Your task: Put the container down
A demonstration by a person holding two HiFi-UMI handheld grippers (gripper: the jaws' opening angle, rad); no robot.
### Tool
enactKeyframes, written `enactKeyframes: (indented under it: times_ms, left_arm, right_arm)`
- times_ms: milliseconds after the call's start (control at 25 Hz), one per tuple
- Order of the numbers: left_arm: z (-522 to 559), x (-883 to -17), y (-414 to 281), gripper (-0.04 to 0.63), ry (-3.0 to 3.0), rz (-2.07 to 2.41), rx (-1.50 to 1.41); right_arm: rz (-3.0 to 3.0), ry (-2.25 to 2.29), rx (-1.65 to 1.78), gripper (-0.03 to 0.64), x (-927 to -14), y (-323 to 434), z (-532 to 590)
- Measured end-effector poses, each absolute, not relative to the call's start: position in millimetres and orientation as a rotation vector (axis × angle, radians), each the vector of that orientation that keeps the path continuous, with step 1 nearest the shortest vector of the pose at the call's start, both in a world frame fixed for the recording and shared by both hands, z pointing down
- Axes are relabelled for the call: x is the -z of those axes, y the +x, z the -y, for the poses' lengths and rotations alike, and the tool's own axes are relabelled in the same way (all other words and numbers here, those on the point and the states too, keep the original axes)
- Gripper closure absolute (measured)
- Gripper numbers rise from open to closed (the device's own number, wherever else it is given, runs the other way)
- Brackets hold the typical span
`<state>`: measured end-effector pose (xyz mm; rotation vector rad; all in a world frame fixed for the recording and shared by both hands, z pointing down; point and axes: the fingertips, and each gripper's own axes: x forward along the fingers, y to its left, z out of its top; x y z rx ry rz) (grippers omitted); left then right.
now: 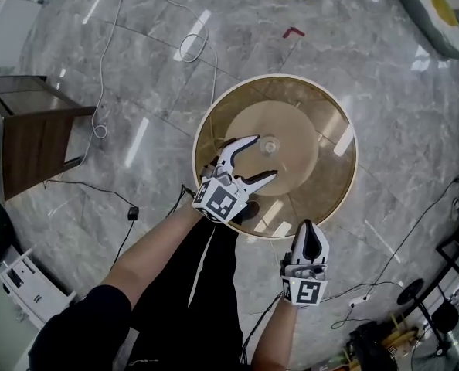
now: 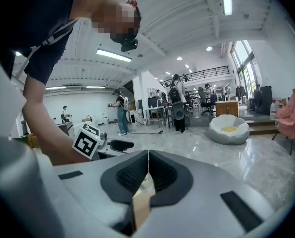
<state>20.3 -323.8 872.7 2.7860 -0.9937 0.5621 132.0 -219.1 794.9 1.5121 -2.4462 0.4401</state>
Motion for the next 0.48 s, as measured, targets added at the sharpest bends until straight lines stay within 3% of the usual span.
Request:
enactKeyframes:
  times_ms: [480]
  left_arm:
    - [249.2, -668.3, 31.6, 0.233, 2.812, 0.896, -0.397]
  right_arm:
    - [2.515, 1.524, -0.33, 0.586, -631.7, 127.2, 191.5]
